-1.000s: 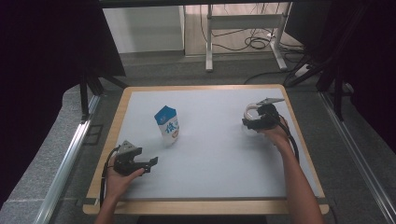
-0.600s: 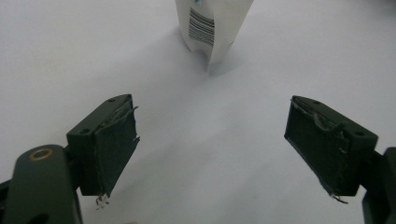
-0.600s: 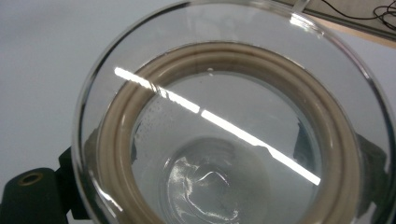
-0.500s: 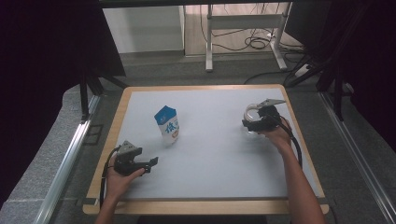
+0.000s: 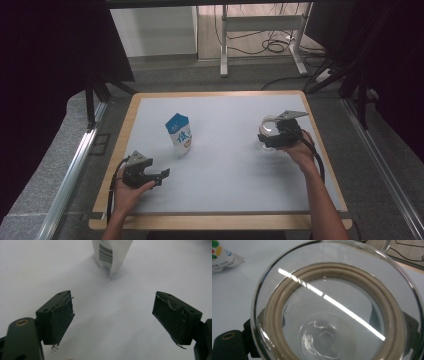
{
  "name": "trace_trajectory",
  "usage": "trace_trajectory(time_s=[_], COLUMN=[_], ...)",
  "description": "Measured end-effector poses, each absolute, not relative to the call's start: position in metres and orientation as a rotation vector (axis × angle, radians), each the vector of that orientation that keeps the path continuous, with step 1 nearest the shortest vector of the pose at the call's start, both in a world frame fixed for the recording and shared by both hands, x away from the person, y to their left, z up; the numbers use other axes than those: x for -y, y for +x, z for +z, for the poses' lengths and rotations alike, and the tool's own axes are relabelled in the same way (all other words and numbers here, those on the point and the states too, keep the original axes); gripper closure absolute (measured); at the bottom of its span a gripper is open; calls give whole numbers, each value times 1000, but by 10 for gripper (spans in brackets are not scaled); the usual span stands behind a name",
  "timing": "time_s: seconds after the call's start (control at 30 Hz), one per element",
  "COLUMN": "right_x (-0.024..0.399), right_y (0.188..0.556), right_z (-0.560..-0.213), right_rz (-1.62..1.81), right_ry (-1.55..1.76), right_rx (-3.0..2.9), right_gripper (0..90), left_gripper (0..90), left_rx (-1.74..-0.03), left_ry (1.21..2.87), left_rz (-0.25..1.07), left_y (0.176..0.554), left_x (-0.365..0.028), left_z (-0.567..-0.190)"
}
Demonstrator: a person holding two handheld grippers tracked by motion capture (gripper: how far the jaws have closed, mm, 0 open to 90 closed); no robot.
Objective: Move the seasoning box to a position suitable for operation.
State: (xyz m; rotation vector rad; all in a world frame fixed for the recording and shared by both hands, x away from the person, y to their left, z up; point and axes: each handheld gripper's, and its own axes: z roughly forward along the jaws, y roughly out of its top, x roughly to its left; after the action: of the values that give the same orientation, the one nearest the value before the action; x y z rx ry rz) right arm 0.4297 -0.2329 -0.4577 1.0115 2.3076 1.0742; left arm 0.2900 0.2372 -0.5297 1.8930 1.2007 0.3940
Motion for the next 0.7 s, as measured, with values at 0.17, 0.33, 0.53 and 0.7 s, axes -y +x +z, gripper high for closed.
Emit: trace_trajectory(time_s=[0.17,0.33,0.53,0.7], right_x=[229,226,218,213], right_y=[417,405,392,386], right_z=[-458,-459,-463,-467], right_rz=[1090,1122,1145,1145], right_ry=[996,974,938,897], right_rx=[-2328,-2344,-2375,-2418], right_gripper=[113,113,113,113], left_gripper=[169,169,169,169], left_rx=[-1200,-1197,-1196,-1193], left_ry=[1890,1897,1903,1907], left_rz=[394,396,397,399], left_y=[290,290,290,290], left_x=[-237,-237,-236,-236], left_z=[-529,-530,-530,-530])
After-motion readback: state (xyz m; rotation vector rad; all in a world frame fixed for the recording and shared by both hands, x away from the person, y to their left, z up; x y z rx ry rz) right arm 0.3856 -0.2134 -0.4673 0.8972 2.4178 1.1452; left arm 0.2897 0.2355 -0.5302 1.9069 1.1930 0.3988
